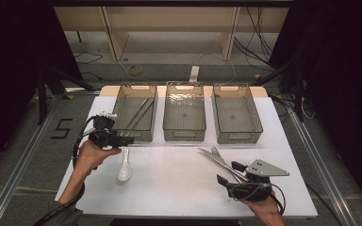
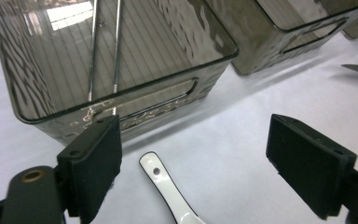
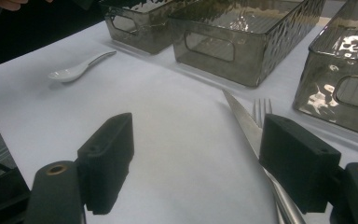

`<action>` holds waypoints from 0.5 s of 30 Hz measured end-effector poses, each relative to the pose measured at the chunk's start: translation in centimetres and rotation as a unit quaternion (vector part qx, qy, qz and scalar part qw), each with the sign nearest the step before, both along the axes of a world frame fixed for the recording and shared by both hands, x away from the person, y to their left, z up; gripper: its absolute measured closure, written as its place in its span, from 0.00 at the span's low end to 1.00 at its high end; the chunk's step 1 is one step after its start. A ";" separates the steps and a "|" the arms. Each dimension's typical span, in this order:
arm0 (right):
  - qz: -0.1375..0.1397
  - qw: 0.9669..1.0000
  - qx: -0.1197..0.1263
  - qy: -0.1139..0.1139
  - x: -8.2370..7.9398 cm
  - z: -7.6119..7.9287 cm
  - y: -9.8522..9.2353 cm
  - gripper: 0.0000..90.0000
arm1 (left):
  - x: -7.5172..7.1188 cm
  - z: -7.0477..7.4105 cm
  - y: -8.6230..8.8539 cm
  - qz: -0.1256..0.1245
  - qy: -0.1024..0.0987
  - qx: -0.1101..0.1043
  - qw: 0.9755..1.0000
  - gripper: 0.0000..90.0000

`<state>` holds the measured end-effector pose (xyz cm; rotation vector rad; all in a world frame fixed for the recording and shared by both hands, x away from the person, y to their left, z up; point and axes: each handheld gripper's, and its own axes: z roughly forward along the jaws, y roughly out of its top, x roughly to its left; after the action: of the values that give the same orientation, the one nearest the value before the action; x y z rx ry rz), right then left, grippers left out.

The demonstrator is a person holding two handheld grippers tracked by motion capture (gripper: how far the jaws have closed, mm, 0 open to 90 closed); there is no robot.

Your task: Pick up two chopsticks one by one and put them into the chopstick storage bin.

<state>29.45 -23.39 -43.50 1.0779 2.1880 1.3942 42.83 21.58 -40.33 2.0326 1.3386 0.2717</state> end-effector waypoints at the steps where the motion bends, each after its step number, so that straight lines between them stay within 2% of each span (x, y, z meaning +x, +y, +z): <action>1: -0.001 1.000 0.001 0.000 0.0 0.0 0.0 0.30 | 0.0 -0.2 0.0 0.001 0.004 0.002 1.000 0.19; 8: -0.003 1.000 0.005 0.000 -0.2 0.0 -0.1 0.30 | -0.4 -1.3 -0.1 0.012 0.021 0.011 1.000 0.19; 15: -0.002 1.000 0.002 0.000 -0.1 0.0 0.0 0.30 | -0.6 -2.2 0.3 0.038 0.045 0.022 0.998 0.19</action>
<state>29.33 -23.44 -43.49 1.0812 2.1831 1.3977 42.21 21.91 -42.56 2.0534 1.4803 0.2483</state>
